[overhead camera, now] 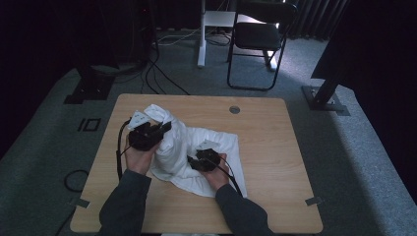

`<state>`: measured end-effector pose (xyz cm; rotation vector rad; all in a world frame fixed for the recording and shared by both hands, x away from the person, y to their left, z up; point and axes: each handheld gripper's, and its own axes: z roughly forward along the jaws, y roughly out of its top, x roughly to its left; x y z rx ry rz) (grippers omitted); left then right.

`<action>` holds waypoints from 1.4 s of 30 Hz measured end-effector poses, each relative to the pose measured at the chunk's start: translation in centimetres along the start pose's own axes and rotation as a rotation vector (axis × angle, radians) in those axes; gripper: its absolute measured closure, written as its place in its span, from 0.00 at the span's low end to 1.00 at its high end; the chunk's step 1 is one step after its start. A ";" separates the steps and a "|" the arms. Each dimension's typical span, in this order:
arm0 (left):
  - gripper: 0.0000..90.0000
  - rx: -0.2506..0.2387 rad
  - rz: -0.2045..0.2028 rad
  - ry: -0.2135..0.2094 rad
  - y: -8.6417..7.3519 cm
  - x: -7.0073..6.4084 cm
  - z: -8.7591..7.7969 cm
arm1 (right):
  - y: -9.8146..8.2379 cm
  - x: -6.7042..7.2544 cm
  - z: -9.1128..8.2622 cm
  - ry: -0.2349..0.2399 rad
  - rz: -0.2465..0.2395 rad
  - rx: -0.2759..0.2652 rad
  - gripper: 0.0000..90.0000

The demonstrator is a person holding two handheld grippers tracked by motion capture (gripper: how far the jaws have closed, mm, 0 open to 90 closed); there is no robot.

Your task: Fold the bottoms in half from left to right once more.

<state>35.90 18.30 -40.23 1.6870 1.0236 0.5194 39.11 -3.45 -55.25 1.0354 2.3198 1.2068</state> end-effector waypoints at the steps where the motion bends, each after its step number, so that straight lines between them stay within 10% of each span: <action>1: 0.94 0.002 0.002 -0.003 0.0 -0.1 0.0 | 0.1 0.1 0.1 0.002 -0.003 0.000 0.52; 10: 0.94 0.012 0.013 -0.018 -0.2 -0.6 0.8 | 1.0 0.0 0.1 0.053 -0.022 0.002 0.50; 24: 0.94 0.021 0.024 -0.022 -0.6 -1.0 1.2 | -1.9 -1.5 -7.1 -0.105 -0.054 -0.083 0.51; 32: 0.94 0.017 0.038 -0.037 -0.2 -1.7 1.1 | -3.8 -2.1 -4.9 -0.080 -0.007 0.024 0.54; 42: 0.94 0.022 0.057 -0.059 0.2 -2.7 1.5 | -3.5 -1.7 -3.6 -0.059 -0.016 0.033 0.54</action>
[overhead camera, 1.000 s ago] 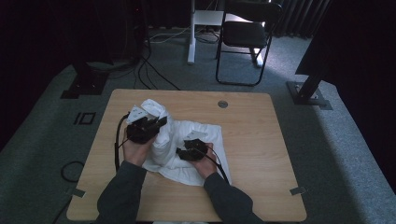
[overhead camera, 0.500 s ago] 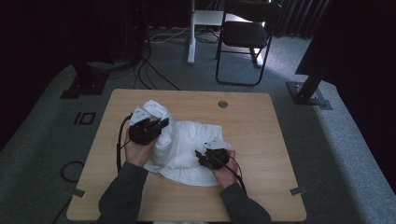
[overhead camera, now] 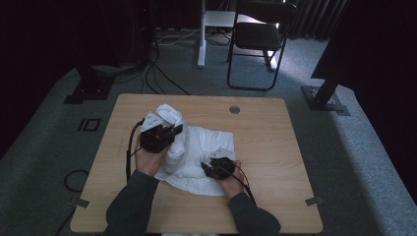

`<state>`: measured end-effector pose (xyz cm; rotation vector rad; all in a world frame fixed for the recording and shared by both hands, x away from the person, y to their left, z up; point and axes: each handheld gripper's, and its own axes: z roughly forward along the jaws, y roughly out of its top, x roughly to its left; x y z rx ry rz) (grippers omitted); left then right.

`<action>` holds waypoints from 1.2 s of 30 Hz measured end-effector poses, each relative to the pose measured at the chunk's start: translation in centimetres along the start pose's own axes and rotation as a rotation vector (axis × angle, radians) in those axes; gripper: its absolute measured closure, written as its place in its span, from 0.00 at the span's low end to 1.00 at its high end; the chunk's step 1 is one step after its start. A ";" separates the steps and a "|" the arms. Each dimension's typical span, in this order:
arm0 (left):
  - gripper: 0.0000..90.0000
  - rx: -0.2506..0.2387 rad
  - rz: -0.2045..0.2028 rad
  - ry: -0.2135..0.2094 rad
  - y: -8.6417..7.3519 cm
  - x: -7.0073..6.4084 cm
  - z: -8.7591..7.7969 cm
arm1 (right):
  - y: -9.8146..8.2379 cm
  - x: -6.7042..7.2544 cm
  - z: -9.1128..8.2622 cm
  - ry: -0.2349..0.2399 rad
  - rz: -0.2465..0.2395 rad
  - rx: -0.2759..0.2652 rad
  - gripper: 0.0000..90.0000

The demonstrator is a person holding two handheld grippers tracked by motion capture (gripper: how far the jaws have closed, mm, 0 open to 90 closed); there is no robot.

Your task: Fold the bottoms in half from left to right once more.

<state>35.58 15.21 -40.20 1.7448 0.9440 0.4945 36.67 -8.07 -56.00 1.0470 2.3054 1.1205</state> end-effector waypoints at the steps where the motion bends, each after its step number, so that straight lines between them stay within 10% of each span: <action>1: 0.94 0.000 0.001 -0.002 0.1 -0.2 0.1 | 0.1 0.1 0.2 0.004 -0.003 0.000 0.54; 17: 0.94 0.039 0.034 -0.022 -0.1 -1.3 1.8 | 2.0 1.5 2.3 0.053 -0.050 -0.002 0.54; 30: 0.94 0.061 0.037 -0.028 -0.8 -1.6 2.8 | 1.1 -1.5 -2.9 0.050 -0.036 -0.070 0.50; 36: 0.94 0.076 0.044 -0.039 -1.1 -2.1 3.4 | -1.0 -3.4 -2.6 -0.013 -0.019 0.043 0.52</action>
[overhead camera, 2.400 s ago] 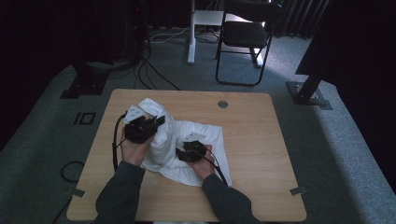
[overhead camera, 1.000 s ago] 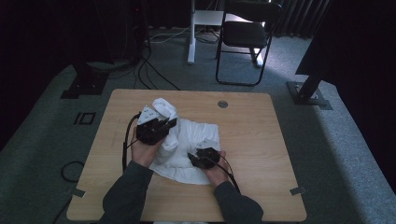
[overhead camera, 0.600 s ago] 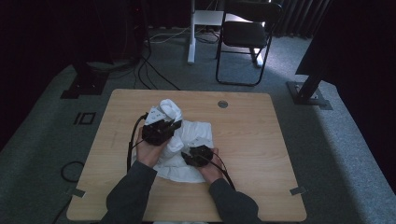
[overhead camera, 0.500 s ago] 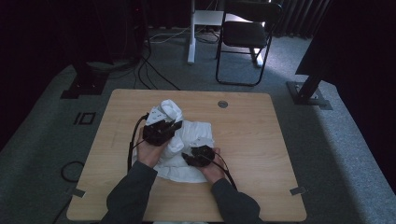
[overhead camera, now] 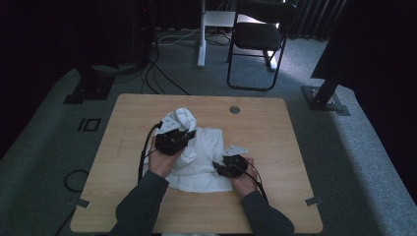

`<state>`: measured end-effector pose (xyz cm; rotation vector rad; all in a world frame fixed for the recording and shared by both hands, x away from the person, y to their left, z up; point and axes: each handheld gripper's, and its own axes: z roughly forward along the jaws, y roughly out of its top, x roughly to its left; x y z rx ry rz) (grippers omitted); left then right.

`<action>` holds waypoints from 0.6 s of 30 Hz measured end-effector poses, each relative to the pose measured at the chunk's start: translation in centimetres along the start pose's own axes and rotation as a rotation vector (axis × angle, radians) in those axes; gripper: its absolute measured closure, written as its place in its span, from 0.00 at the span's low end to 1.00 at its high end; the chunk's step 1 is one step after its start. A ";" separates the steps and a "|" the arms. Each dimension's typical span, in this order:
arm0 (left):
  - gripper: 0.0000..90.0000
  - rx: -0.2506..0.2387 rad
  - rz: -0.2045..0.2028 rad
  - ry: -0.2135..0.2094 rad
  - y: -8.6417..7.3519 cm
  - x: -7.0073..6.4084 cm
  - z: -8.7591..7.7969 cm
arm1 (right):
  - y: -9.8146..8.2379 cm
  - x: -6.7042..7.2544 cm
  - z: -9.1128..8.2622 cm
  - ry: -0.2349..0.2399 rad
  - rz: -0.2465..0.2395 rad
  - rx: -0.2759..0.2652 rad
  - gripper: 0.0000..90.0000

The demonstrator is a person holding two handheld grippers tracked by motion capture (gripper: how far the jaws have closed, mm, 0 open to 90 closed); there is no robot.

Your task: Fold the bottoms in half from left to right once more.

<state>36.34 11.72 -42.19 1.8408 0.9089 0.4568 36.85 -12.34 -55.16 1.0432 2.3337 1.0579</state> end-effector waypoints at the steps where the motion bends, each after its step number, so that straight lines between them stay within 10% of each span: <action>1: 0.94 0.005 0.004 -0.006 0.0 -0.1 0.1 | -0.2 0.0 0.2 0.000 0.000 0.010 0.53; 18: 0.94 0.044 0.045 -0.082 -0.3 -3.3 3.1 | -0.5 0.4 1.1 0.044 -0.007 -0.021 0.57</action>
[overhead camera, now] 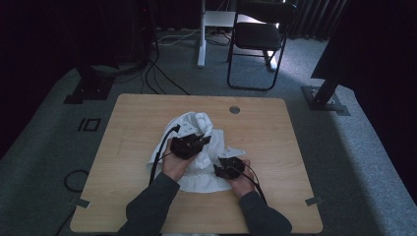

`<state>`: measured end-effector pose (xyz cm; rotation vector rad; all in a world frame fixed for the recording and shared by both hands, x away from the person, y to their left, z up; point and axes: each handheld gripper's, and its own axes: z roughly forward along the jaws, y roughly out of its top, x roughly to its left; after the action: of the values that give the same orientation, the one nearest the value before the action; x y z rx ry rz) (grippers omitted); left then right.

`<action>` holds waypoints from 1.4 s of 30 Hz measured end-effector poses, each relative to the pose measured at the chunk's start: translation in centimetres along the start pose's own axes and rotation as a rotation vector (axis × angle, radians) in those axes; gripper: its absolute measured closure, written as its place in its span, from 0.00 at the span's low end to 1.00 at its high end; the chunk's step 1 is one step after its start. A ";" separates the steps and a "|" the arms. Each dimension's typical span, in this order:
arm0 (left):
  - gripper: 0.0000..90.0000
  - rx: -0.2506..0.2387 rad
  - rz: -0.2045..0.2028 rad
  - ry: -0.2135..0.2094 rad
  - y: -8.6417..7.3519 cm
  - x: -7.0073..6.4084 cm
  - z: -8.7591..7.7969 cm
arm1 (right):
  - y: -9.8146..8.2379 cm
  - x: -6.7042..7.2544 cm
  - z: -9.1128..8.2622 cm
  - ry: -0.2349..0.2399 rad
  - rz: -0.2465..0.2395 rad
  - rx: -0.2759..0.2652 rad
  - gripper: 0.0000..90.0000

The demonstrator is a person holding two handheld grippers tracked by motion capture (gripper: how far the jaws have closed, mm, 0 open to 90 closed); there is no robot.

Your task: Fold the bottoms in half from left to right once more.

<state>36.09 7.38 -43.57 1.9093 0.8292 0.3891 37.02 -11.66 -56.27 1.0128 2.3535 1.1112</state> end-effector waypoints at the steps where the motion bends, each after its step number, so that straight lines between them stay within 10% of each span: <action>1: 0.94 0.010 -0.005 -0.005 -0.3 0.0 0.5 | 0.0 0.0 0.0 0.003 0.000 0.000 0.57; 8: 0.94 0.039 -0.025 -0.031 -2.1 0.1 2.5 | -0.7 -1.1 -1.0 -0.019 -0.016 0.007 0.52; 21: 0.94 0.114 -0.023 -0.057 -4.7 -0.9 5.7 | -1.8 -5.8 -5.4 -0.121 0.144 -0.088 0.53; 37: 0.93 0.251 -0.013 -0.023 -7.8 -1.7 9.6 | 0.1 -5.6 -8.0 -0.125 0.139 -0.224 0.53; 42: 0.93 0.258 -0.006 -0.019 -7.7 -1.8 9.6 | 1.2 -5.1 -7.7 -0.061 0.137 -0.253 0.52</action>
<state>37.51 2.05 -54.72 2.1437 0.9074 0.2693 36.71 -18.87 -50.41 1.1090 2.0575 1.3674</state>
